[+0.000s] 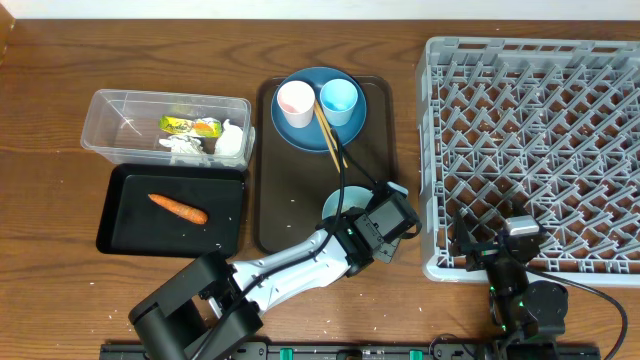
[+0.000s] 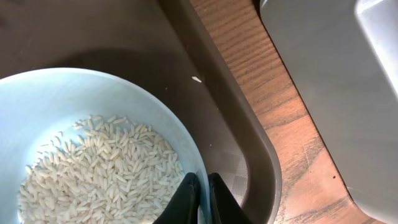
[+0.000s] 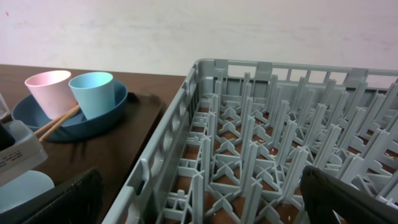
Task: Sort waste into correct bins and load items into the dishwasher rack
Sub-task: 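Lower the left gripper and grip the rim of the rice bowl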
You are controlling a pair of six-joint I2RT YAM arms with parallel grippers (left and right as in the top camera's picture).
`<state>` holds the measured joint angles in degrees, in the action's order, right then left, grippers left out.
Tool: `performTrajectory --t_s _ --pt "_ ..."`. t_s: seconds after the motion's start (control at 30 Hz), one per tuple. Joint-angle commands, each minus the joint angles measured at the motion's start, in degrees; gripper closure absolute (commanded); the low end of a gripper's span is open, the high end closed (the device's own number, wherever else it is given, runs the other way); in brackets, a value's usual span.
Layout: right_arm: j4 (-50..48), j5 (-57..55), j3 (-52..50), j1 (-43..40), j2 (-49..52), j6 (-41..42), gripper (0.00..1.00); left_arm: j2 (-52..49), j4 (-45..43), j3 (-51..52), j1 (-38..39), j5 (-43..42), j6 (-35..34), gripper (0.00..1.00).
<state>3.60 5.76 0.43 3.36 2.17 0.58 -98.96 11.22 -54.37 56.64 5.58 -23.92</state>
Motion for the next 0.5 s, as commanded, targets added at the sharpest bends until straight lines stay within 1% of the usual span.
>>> performTrajectory --t_s 0.0,0.17,0.3,0.47 --pt "0.2 0.1 -0.1 0.3 -0.4 -0.6 0.01 -0.3 0.0 -1.0 -0.3 0.5 0.4 0.93" --pt "0.2 0.1 -0.1 0.3 -0.4 -0.6 0.01 -0.3 0.3 -1.0 -0.3 0.5 1.7 0.94" --pt "0.2 0.1 -0.1 0.3 -0.4 -0.7 0.01 -0.3 0.7 -1.0 -0.3 0.5 4.3 0.94" --pt "0.2 0.1 -0.1 0.3 -0.4 -0.6 0.01 -0.3 0.7 -1.0 -0.3 0.5 4.4 0.94"
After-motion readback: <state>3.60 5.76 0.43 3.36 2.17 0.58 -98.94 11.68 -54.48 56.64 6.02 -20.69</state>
